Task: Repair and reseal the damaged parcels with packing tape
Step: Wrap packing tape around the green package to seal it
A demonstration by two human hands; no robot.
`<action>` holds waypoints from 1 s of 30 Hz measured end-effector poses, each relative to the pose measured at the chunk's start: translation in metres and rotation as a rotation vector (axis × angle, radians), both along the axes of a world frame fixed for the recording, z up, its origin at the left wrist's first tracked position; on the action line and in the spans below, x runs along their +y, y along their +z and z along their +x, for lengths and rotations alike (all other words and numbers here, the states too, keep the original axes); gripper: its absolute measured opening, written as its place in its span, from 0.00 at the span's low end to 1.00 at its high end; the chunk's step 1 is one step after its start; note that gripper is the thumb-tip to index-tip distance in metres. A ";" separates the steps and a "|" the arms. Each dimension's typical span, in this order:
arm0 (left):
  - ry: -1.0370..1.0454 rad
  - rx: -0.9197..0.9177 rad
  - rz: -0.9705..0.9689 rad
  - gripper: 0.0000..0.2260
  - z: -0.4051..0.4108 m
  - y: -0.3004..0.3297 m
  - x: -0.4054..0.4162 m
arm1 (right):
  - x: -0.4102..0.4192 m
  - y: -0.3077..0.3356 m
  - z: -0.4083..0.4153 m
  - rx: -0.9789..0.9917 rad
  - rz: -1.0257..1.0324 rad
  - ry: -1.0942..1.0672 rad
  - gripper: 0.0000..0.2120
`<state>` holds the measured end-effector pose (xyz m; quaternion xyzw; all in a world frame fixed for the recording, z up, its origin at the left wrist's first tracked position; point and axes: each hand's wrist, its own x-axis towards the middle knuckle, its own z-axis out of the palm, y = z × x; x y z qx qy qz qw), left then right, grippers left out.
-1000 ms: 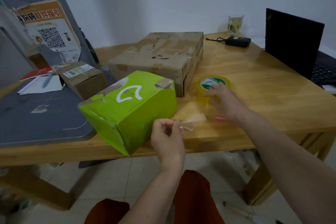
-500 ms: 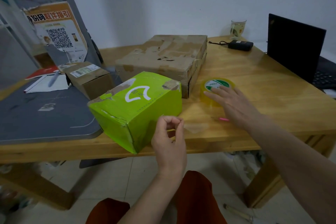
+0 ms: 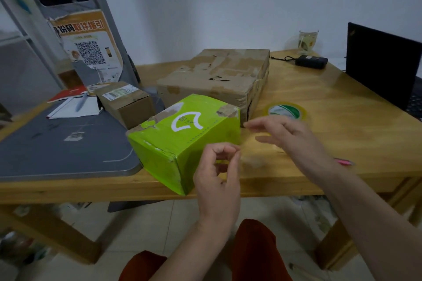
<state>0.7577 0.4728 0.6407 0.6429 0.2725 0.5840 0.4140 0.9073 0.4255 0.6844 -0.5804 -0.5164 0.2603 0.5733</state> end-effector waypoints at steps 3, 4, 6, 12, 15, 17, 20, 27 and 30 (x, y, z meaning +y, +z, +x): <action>-0.007 -0.025 0.041 0.12 -0.010 0.013 0.004 | -0.002 0.005 -0.021 0.049 -0.102 0.103 0.17; 0.001 -0.029 0.053 0.12 -0.014 0.017 0.006 | 0.000 0.005 -0.024 0.054 -0.100 0.092 0.15; 0.027 -0.040 0.070 0.12 -0.023 0.023 0.011 | 0.005 0.006 -0.032 0.126 -0.072 0.061 0.11; 0.176 -0.069 0.079 0.13 -0.048 0.035 0.035 | 0.025 0.016 -0.065 0.295 0.018 -0.011 0.08; 0.252 -0.071 0.065 0.12 -0.060 0.039 0.046 | 0.040 0.016 -0.083 0.236 0.057 -0.083 0.10; 0.291 -0.093 0.053 0.13 -0.069 0.043 0.052 | 0.051 0.016 -0.092 0.184 0.075 -0.129 0.10; 0.331 -0.131 0.012 0.10 -0.083 0.046 0.066 | 0.066 0.018 -0.102 -0.011 0.109 -0.184 0.12; 0.404 -0.223 -0.100 0.08 -0.112 0.049 0.087 | 0.095 0.026 -0.131 -0.048 0.109 -0.163 0.13; 0.409 -0.259 -0.135 0.07 -0.117 0.051 0.094 | 0.105 0.028 -0.139 -0.064 0.086 -0.189 0.10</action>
